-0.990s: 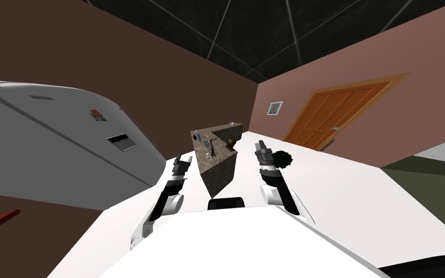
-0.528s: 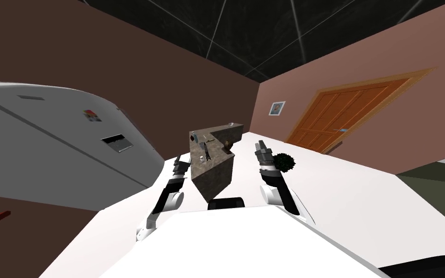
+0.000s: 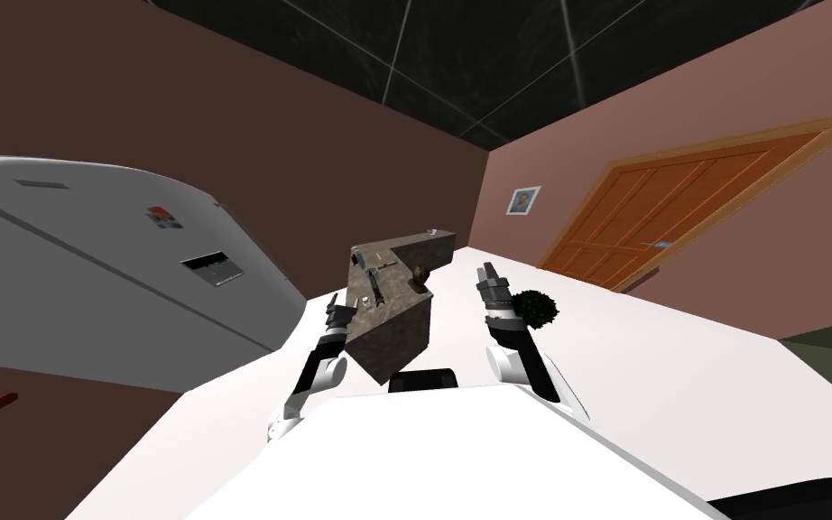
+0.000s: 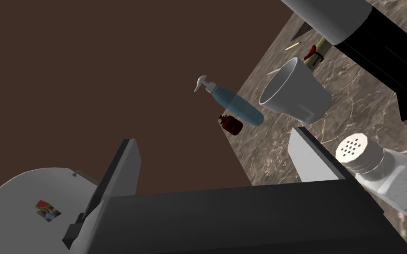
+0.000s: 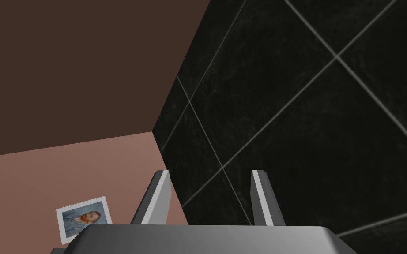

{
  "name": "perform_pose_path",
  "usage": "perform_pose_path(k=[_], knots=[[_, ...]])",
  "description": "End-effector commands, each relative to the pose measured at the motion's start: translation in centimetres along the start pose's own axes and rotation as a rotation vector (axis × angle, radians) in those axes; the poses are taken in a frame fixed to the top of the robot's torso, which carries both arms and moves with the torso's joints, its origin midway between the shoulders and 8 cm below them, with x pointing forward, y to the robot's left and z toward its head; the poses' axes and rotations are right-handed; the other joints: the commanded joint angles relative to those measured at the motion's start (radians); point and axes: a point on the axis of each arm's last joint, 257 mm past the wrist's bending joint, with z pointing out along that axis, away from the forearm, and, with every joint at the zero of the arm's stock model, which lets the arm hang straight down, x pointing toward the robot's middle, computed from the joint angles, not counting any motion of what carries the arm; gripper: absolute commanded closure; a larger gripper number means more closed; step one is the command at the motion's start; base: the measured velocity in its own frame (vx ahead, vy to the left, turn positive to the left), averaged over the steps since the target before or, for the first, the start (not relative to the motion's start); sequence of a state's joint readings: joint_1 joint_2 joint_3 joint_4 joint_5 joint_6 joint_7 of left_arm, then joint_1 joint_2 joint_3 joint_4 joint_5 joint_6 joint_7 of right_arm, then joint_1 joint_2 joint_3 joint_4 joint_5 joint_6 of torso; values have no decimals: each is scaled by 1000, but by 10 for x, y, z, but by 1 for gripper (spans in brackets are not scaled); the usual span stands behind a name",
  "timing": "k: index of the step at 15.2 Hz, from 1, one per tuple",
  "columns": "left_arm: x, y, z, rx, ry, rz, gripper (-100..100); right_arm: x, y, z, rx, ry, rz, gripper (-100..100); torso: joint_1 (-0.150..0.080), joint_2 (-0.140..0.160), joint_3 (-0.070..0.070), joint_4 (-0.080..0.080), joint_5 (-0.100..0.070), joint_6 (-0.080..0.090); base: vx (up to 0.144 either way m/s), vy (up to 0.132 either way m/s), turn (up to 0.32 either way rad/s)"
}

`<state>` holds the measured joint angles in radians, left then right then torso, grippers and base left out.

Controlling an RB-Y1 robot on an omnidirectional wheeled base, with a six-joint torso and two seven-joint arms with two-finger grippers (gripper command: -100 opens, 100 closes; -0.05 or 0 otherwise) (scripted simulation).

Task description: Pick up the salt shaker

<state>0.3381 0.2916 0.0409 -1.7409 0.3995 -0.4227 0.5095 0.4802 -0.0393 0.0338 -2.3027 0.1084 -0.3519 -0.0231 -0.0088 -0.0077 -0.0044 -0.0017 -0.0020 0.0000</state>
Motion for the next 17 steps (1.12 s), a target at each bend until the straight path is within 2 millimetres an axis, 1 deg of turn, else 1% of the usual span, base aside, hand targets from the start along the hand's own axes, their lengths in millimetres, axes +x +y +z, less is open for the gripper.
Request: perform_pose_path(k=[1, 5, 6, 7, 8, 9, 13, 16, 17], knots=[[-14, 6, 1, -2, -37, -58, -100, 0, 0, 0, 0, 0, 0, 0, 0, 0, 0, 0, 0, 0, 96, -115, 48], [-47, 27, -4, 2, -140, -212, -100, 0, 0, 0, 0, 0, 0, 0, -2, -2, -1, -1, 0, 0, 115, -154, 84], [-47, 27, -4, 2, -140, -212, -100, 0, 0, 0, 0, 0, 0, 0, -3, -3, -2, -1, 0, 0, 93, -126, 56], [-54, 33, -6, 5, -166, -250, -100, 0, 0, 0, 0, 0, 0, 0, -1, -2, -1, -1, 0, 0, 79, -85, 35], [-61, 39, -9, 9, -192, -288, -100, 0, 0, 0, 0, 0, 0, 0, 1, -1, -1, 0, 0, 0, 76, -69, 58], [-61, 39, -9, 9, -192, -288, -100, 0, 0, 0, 0, 0, 0, 0, 3, -1, 0, 0, 1, 0, 64, -52, 49], [-80, 66, -22, 31, -292, -432, -100, 0, 0, 0, 0, 0, 0, 0, 6, 1, 0, 0, 1, 0, 67, -37, 82], [-86, 87, -34, 49, -358, -530, -100, 0, 0, 0, 0, 0, 0, 0, 7, 3, 2, 0, 2, 0, 27, -31, 86], [-86, 87, -34, 49, -358, -530, -100, 0, 0, 0, 0, 0, 0, 0, 7, 4, 2, 1, 2, 0, 10, -13, 37]])
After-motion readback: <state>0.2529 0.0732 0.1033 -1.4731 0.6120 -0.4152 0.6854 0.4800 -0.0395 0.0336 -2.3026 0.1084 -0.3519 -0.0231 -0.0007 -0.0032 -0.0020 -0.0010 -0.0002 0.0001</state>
